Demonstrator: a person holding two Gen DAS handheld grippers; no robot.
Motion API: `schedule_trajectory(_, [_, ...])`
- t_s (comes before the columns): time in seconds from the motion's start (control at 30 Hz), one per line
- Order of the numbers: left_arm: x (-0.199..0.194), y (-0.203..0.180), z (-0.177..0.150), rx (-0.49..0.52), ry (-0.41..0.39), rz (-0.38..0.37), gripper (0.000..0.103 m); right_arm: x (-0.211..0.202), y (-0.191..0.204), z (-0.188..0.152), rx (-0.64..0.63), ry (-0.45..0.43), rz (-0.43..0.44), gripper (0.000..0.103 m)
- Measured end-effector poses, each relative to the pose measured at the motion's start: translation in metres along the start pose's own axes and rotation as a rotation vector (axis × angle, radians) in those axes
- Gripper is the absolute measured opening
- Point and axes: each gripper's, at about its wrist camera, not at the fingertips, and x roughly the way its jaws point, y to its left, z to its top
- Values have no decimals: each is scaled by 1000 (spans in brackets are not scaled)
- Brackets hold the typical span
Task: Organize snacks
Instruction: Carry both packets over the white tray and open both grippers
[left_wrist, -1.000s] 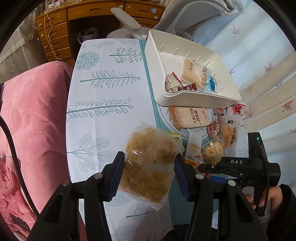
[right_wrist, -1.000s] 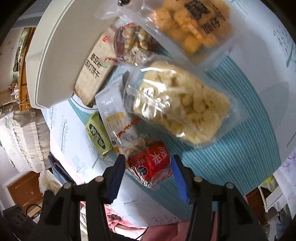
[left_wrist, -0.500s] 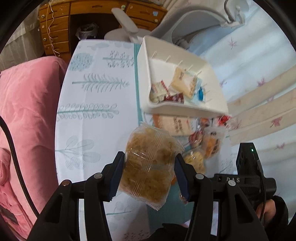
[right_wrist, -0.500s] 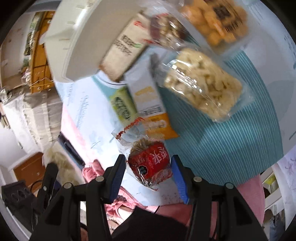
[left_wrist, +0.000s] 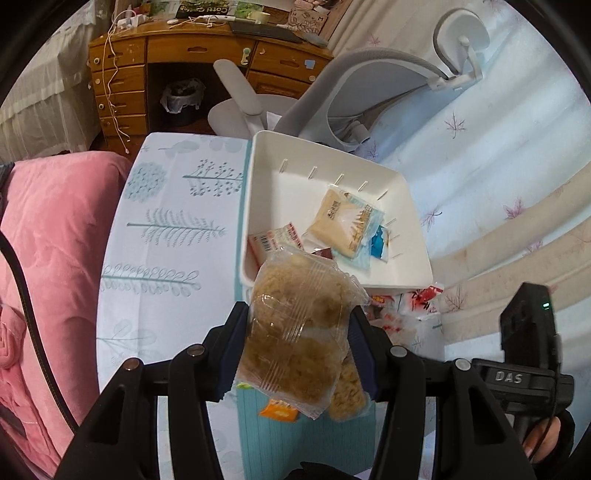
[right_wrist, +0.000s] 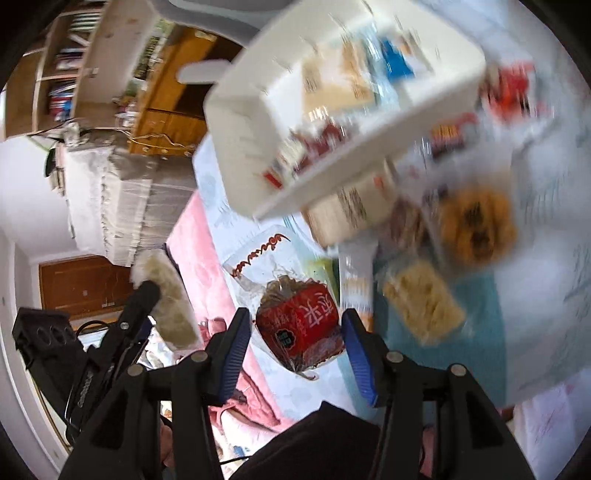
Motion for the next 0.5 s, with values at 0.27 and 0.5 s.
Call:
schedule_trajectory(0.27, [24, -56, 21, 21, -23, 16, 51, -53, -14, 45, -121, -113, 22, 51])
schedule_trajectory(0.5, [55, -95, 42, 12, -35, 25, 51, -89, -22, 80, -211, -243, 9, 51])
